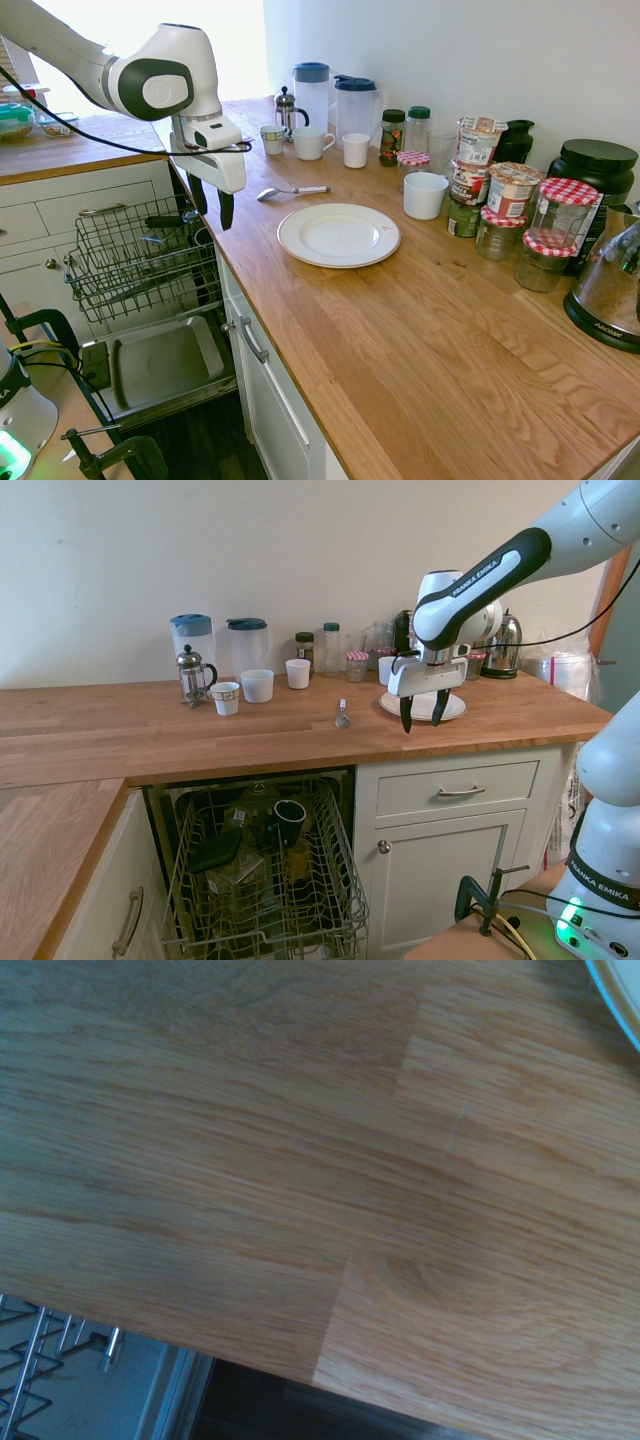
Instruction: Put the spoon in the dishwasher
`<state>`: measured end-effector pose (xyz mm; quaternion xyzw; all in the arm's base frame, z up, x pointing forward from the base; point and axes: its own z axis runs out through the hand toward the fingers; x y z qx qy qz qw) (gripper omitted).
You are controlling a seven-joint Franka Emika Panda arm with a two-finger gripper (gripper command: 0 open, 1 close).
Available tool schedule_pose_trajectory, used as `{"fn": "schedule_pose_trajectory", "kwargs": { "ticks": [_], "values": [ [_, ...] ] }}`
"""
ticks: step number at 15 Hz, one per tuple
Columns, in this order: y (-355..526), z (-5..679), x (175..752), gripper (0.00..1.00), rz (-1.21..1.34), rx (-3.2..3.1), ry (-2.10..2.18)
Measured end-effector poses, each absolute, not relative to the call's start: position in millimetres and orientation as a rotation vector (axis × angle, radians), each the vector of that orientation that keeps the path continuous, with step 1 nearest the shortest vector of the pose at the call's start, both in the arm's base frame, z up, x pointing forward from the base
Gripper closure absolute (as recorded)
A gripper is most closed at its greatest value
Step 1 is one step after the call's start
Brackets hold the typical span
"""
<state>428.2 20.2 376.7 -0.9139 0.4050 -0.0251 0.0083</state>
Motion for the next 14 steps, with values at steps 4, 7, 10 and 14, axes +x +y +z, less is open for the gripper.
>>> {"fn": "schedule_pose_trajectory", "kwargs": {
  "ticks": [4,7,10,14],
  "values": [
    [22,384,433,0.00,-0.091,-2.829,1.276],
    [33,408,448,0.00,-0.140,-2.765,1.319],
    [55,426,482,0.00,-0.174,-2.684,1.419],
    [94,425,550,0.00,-0.199,-2.600,1.550]
  ]
}}
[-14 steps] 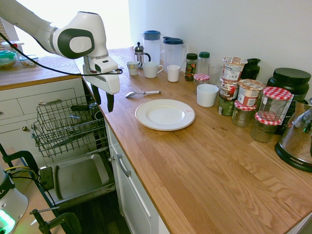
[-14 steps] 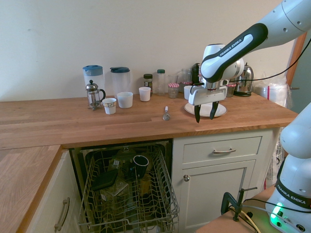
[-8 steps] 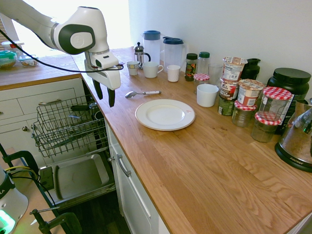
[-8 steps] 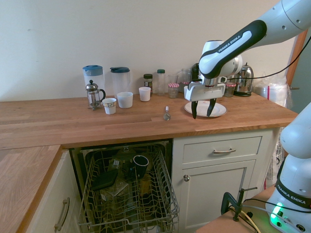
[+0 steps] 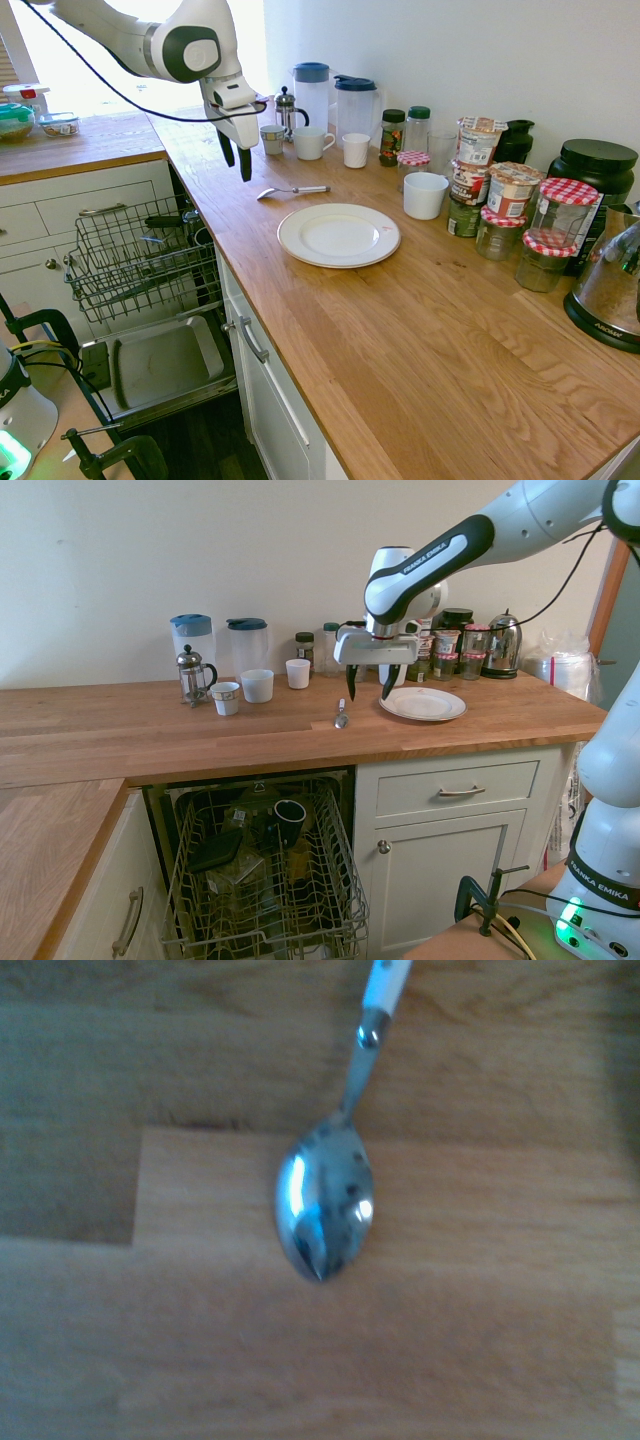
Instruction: Put the spoon in the dishwasher
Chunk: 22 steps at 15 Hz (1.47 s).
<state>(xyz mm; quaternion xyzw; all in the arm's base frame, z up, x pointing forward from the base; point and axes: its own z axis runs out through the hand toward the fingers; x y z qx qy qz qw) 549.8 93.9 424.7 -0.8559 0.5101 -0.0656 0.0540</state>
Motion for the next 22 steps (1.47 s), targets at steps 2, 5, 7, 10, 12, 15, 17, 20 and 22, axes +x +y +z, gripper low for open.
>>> {"fn": "schedule_pose_trajectory", "kwargs": {
  "ticks": [2,5,7,10,12,15,17,20,22],
  "values": [
    [104,419,581,0.00,-0.217,-2.556,1.626],
    [106,405,618,0.00,-0.233,-2.478,1.749],
    [99,398,638,0.00,-0.233,-2.438,1.808],
    [87,384,657,0.00,-0.222,-2.377,1.904],
    [79,374,663,0.00,-0.203,-2.357,1.939],
    [73,359,666,0.00,-0.177,-2.351,1.966],
    [70,352,667,0.00,-0.165,-2.351,1.979],
    [67,345,668,1.00,-0.152,-2.348,1.992],
    [66,340,668,1.00,-0.144,-2.354,1.994]
  ]
}}
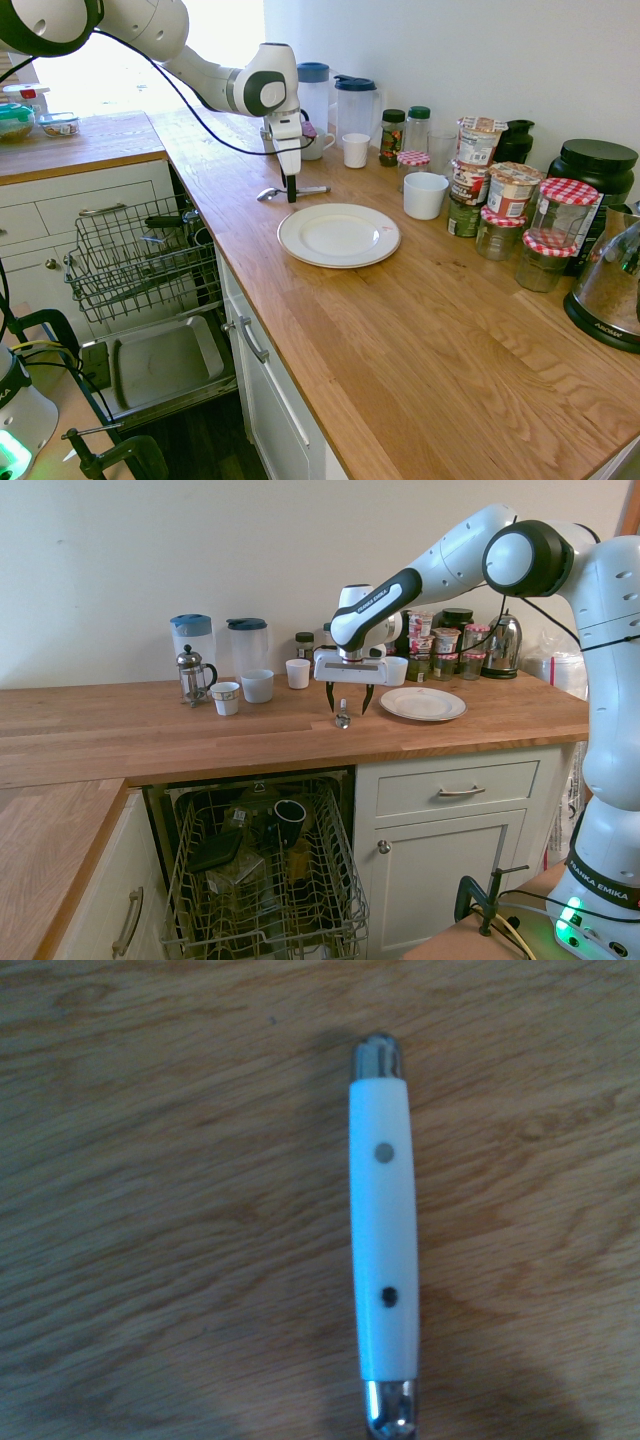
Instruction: Put the spoon in the dishwasher
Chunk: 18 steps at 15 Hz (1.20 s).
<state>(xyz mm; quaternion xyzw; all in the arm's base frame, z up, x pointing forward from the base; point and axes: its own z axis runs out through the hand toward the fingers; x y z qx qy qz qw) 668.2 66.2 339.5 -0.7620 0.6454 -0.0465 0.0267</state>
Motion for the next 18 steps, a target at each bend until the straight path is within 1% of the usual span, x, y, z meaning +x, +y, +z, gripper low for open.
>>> {"fn": "schedule_pose_trajectory", "kwargs": {
  "ticks": [18],
  "values": [
    [67.2,336.3,668.3,1.00,-0.139,-2.386,1.964]
  ]
}}
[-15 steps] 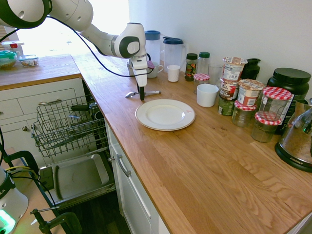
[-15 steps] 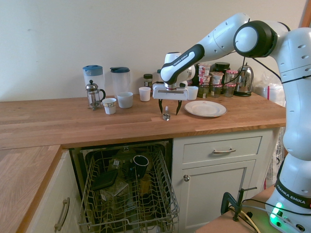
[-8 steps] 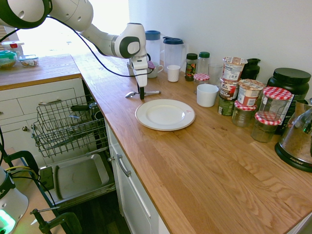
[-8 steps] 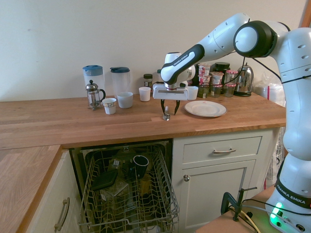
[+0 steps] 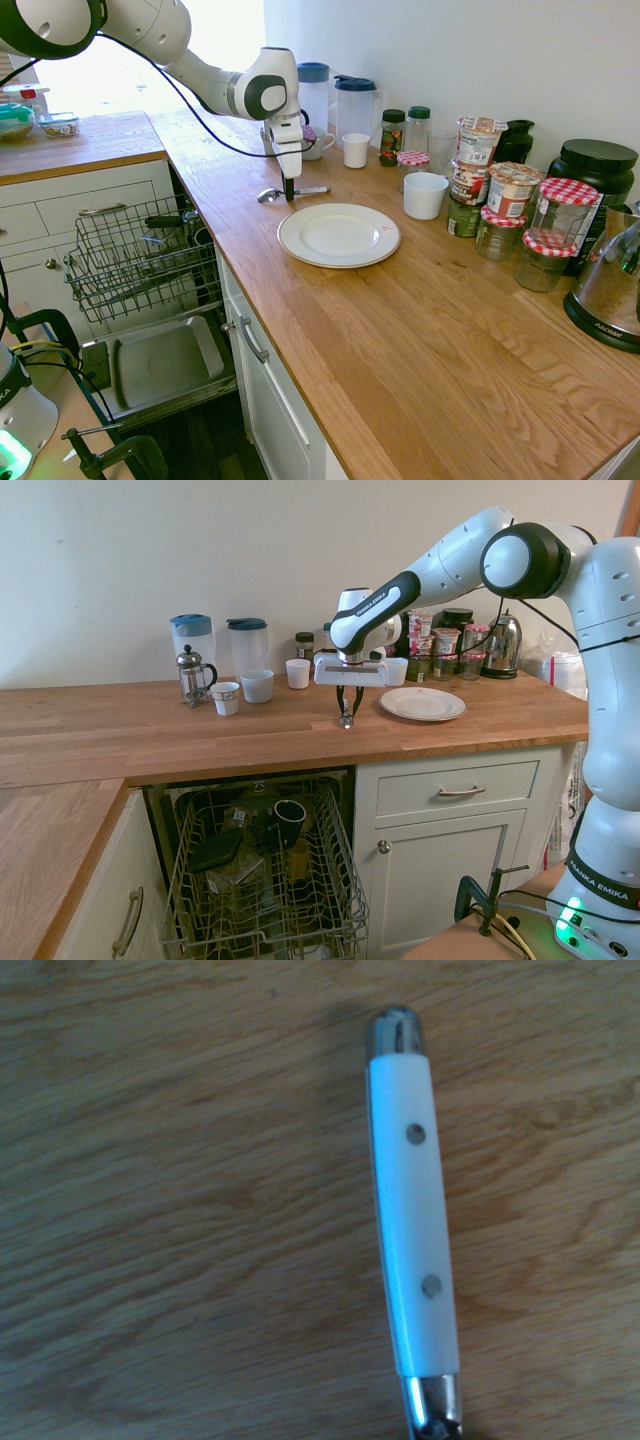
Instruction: Put the spoon in the dishwasher
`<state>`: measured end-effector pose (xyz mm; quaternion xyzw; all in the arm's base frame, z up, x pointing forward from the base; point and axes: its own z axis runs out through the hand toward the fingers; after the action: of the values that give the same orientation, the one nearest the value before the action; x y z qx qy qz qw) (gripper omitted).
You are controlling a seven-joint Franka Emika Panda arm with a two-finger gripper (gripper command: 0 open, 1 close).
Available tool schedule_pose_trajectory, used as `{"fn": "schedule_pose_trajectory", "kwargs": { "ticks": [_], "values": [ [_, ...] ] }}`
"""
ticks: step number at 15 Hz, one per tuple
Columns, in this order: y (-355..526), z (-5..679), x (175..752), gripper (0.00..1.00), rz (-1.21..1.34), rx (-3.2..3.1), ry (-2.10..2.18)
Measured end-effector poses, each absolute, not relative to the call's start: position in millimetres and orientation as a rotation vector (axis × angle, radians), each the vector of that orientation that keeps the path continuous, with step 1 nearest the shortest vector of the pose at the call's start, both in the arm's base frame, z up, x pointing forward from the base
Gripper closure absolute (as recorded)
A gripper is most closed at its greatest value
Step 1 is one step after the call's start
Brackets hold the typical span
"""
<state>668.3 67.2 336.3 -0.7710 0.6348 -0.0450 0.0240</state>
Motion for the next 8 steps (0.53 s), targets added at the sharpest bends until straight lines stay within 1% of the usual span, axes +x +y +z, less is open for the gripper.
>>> {"fn": "schedule_pose_trajectory", "kwargs": {
  "ticks": [5,8],
  "values": [
    [61,342,669,1.00,-0.154,-2.414,1.925],
    [58,370,663,1.00,-0.197,-2.408,1.892]
  ]
}}
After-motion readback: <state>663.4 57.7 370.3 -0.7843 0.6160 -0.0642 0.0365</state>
